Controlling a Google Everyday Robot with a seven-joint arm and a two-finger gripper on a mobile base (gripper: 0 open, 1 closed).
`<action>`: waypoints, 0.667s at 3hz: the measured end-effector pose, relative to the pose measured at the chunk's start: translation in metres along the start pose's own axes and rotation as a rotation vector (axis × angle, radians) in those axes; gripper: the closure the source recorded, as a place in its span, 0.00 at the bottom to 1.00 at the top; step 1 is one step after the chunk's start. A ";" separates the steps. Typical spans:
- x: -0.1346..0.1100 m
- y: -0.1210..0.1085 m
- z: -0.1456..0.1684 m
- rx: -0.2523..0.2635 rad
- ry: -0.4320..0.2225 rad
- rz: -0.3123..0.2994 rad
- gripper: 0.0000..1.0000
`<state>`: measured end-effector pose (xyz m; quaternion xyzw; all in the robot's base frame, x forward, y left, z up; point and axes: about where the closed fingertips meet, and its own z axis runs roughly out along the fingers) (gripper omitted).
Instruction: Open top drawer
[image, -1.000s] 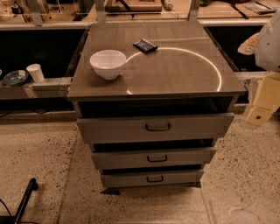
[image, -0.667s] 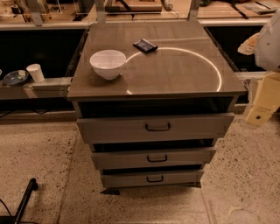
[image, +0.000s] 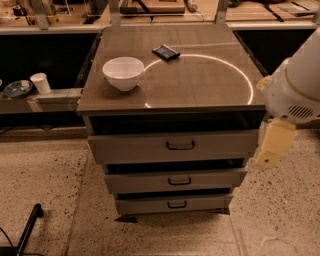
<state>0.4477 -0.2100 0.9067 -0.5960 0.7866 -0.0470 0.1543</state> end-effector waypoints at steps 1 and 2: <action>0.002 0.022 0.065 -0.033 0.014 0.012 0.00; 0.008 0.034 0.114 -0.057 0.014 0.020 0.00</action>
Offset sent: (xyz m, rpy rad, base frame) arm 0.0063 0.0190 -0.1855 0.0253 0.0951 -0.0147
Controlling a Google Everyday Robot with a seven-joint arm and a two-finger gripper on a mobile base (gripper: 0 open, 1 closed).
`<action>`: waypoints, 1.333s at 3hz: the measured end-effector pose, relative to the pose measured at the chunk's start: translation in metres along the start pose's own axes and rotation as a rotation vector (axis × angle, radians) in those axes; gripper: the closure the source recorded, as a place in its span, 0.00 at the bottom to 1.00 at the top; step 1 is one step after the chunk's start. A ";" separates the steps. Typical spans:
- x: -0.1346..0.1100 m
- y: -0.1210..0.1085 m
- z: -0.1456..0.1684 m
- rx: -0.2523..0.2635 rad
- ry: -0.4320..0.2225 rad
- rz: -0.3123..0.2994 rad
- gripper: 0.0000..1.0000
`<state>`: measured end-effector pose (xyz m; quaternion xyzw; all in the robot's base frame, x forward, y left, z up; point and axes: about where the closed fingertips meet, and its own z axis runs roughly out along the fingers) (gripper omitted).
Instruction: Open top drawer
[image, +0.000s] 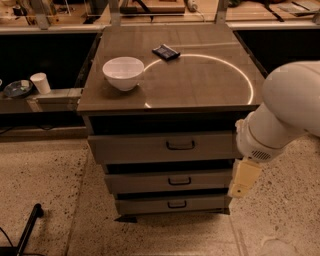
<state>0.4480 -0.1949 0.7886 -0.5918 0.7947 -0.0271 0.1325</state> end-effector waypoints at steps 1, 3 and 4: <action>0.001 -0.002 0.036 -0.015 -0.018 -0.010 0.00; -0.015 -0.038 0.092 -0.014 -0.069 -0.098 0.00; -0.024 -0.057 0.113 -0.026 -0.085 -0.129 0.00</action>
Offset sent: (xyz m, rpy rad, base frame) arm 0.0719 0.0123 -0.0916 0.0559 -0.0394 0.1253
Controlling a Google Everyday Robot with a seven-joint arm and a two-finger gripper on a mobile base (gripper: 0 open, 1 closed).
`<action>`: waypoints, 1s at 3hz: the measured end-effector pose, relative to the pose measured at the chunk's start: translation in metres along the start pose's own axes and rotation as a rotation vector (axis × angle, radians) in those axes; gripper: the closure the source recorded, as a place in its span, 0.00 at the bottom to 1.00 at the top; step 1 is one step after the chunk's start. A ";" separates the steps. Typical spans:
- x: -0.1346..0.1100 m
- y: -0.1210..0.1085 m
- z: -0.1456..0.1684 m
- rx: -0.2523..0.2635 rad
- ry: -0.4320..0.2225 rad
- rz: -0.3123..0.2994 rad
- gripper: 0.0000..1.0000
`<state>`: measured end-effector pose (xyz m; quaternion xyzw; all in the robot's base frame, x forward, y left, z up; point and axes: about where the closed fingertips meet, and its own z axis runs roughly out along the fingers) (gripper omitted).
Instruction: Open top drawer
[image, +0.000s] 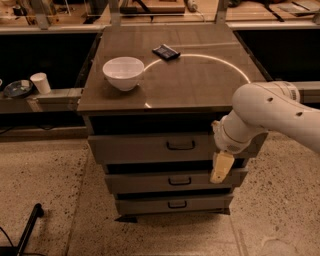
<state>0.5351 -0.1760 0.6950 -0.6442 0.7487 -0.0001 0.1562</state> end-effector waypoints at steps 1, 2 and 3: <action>0.002 -0.020 0.021 -0.020 -0.014 -0.006 0.00; 0.004 -0.030 0.036 -0.047 -0.022 -0.012 0.14; 0.004 -0.028 0.036 -0.059 -0.033 -0.033 0.30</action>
Offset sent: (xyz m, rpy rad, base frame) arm 0.0538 -0.0040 -0.0450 0.0364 0.0681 0.0436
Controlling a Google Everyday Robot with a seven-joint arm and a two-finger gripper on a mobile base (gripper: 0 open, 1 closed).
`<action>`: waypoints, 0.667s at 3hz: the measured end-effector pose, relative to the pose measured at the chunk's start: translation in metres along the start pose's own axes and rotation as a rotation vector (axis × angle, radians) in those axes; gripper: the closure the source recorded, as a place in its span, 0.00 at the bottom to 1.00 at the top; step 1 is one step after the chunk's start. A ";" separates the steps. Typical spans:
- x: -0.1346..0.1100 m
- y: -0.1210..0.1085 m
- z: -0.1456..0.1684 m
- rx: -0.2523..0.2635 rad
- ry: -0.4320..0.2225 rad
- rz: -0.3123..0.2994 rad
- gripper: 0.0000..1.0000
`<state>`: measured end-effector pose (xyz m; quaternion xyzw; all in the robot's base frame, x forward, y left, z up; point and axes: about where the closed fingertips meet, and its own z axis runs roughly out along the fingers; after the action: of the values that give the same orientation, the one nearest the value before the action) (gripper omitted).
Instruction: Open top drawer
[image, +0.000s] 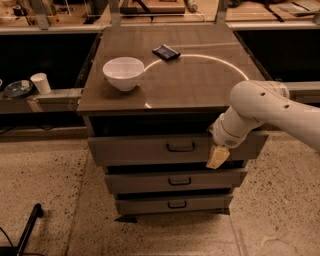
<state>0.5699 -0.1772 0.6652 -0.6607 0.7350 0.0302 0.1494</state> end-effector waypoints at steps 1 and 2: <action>0.006 0.032 -0.019 -0.041 -0.006 -0.051 0.40; 0.014 0.058 -0.035 -0.071 -0.003 -0.076 0.40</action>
Offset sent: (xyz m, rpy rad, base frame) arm -0.0983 -0.0255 0.0334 -0.0105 0.0739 0.1255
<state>0.5057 -0.1916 0.6859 -0.6931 0.7075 0.0517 0.1279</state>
